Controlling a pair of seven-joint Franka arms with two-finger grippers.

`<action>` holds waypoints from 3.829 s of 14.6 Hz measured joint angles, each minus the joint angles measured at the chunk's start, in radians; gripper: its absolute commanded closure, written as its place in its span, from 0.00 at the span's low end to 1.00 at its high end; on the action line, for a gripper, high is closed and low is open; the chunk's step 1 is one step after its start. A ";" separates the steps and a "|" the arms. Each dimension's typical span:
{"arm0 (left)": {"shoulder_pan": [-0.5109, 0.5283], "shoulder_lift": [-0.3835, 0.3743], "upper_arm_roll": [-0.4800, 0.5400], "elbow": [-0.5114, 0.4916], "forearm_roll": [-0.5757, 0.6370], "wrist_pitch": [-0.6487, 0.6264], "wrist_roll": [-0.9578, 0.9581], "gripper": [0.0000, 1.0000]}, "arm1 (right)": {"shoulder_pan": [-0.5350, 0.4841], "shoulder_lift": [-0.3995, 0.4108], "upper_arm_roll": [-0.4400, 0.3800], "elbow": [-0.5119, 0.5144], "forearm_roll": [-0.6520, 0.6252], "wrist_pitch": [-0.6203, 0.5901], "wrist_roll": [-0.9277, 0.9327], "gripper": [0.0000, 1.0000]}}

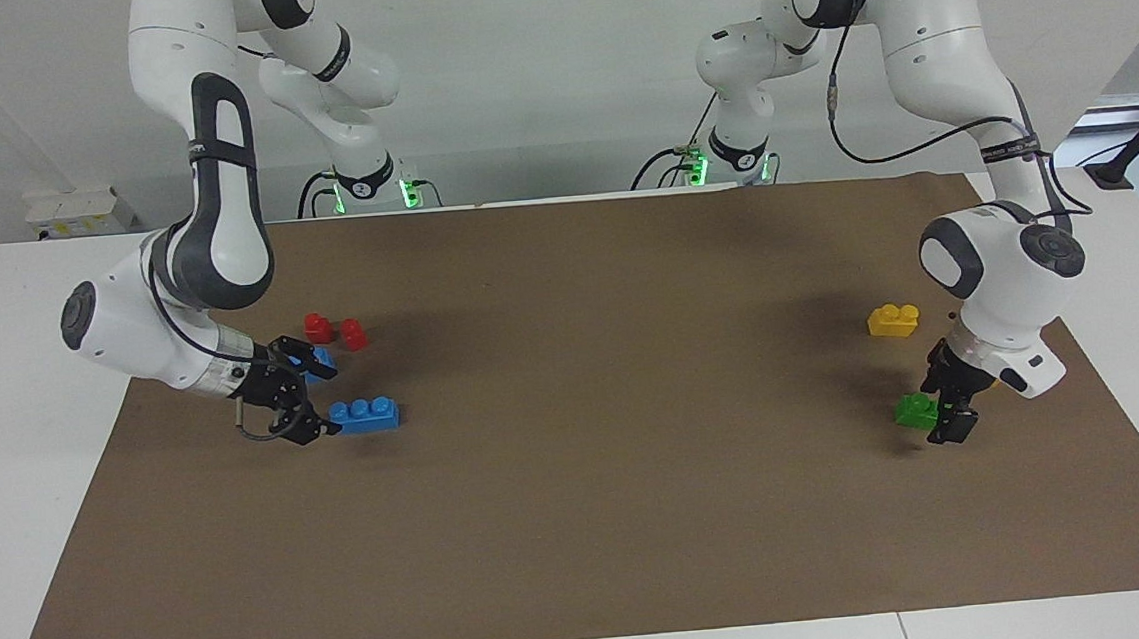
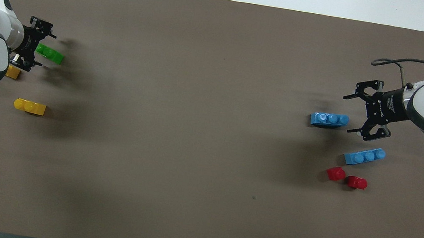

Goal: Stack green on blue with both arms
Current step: 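Reach the left gripper to the green brick while the right gripper reaches the blue brick, then close the left gripper on the green brick while the right gripper grasps the blue brick, then carry the green brick and the blue brick toward the table center, then lower the green brick onto the blue brick held by the right gripper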

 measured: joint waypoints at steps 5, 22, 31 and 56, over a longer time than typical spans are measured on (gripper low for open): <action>0.000 -0.006 0.000 -0.009 0.000 0.015 0.000 0.57 | -0.002 0.022 -0.001 -0.032 0.023 0.046 -0.013 0.00; -0.033 -0.074 -0.008 0.048 0.000 -0.118 0.000 1.00 | -0.017 0.020 -0.002 -0.086 0.129 0.103 -0.104 1.00; -0.178 -0.202 -0.011 0.092 0.000 -0.344 -0.147 1.00 | 0.338 -0.006 0.010 0.011 0.171 0.214 0.208 1.00; -0.649 -0.281 -0.016 -0.101 0.120 -0.261 -1.135 1.00 | 0.653 0.108 0.008 -0.078 0.348 0.599 0.316 1.00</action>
